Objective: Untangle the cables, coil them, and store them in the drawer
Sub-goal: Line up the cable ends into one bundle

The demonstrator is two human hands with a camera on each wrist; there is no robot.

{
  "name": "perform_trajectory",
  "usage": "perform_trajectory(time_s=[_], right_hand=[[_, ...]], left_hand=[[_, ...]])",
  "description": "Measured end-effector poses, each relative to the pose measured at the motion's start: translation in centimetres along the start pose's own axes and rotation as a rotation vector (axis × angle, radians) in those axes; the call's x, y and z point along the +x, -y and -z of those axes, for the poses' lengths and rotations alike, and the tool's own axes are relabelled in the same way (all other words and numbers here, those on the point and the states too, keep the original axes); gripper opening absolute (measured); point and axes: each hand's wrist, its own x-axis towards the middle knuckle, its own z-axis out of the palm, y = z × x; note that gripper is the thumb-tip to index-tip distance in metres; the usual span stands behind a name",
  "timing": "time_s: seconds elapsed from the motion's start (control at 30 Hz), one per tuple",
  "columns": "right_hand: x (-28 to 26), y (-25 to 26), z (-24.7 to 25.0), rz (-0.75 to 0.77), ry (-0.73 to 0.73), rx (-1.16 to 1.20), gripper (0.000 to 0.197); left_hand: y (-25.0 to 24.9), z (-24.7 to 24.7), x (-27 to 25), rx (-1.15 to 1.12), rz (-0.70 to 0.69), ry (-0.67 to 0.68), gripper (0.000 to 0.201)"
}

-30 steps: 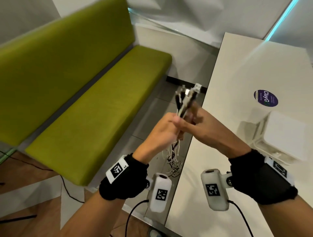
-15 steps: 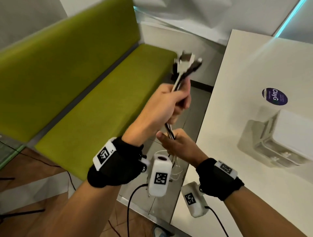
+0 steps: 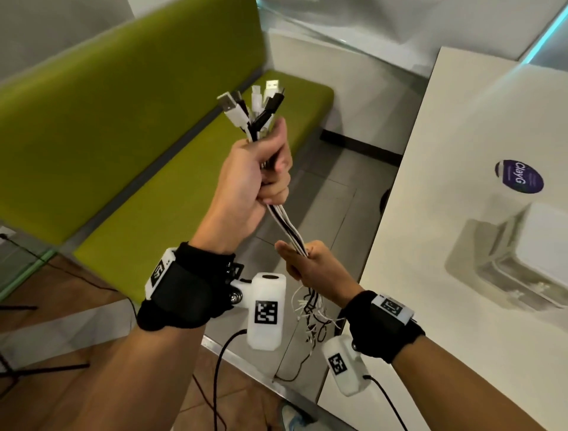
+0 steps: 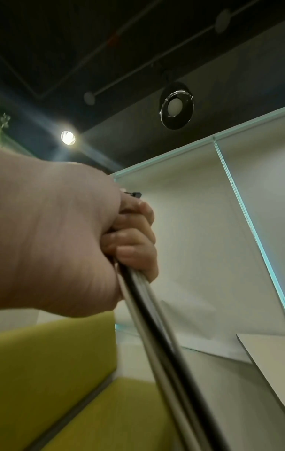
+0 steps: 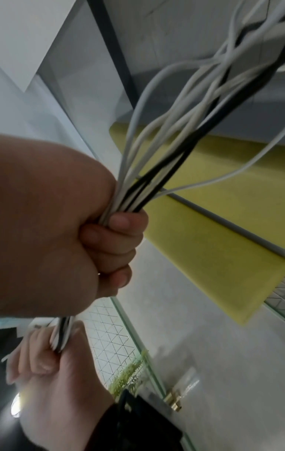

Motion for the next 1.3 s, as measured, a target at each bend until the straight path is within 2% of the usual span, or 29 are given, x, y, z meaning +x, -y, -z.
perform_trajectory(time_s=[0.13, 0.27, 0.4, 0.53, 0.63, 0.73, 0.87, 0.93, 0.97, 1.03, 1.07, 1.1, 1.2, 1.3], right_hand=[[0.4, -1.2, -0.4, -0.049, 0.025, -0.059, 0.063], [0.8, -1.9, -0.5, -0.065, 0.045, -0.071, 0.061], [0.3, -4.0, -0.4, -0.183, 0.130, -0.196, 0.067], [0.0, -5.6, -1.2, -0.198, 0.155, -0.228, 0.063], [0.5, -6.7, -1.7, -0.203, 0.156, -0.232, 0.072], [-0.1, -7.8, -2.0, -0.263, 0.261, -0.329, 0.045], [-0.2, -8.8, -2.6, -0.346, 0.327, -0.402, 0.045], [0.1, -9.3, -2.5, -0.347, 0.347, -0.396, 0.030], [0.1, -9.3, -2.3, -0.355, 0.374, -0.386, 0.032], [0.1, -9.6, -1.6, -0.402, 0.396, -0.363, 0.089], [0.3, -9.8, -1.1, -0.393, 0.407, -0.350, 0.108], [0.5, -9.2, -0.6, -0.358, 0.418, -0.348, 0.116], [0.8, -4.0, 1.5, -0.308, 0.423, -0.347, 0.123], [1.1, 0.4, 3.6, -0.191, 0.334, -0.298, 0.110]], left_hand=[[0.1, 0.2, -0.2, -0.032, 0.042, -0.047, 0.060], [-0.2, 0.1, -0.4, -0.002, 0.029, -0.076, 0.060], [-2.2, 0.7, -0.5, -0.075, -0.082, -0.118, 0.054], [-4.3, 0.1, -0.1, 0.091, -0.257, -0.136, 0.051], [-6.1, -0.2, 0.2, 0.149, -0.389, -0.093, 0.046], [-7.2, 0.3, 0.4, 0.139, -0.435, -0.073, 0.043], [-6.1, 0.2, 0.2, 0.257, -0.405, -0.012, 0.045], [-5.7, 0.3, 0.3, 0.246, -0.383, 0.044, 0.045], [-5.7, 0.4, 0.3, 0.232, -0.372, 0.056, 0.045], [-5.6, 0.6, 0.4, 0.195, -0.355, 0.060, 0.047], [-5.3, 0.7, 0.4, 0.173, -0.345, 0.059, 0.047], [-5.0, 0.7, 0.4, 0.148, -0.329, 0.056, 0.046], [-3.3, 0.5, 0.4, 0.066, -0.247, 0.030, 0.049], [-1.2, 0.2, 0.4, 0.092, -0.133, 0.028, 0.053]])
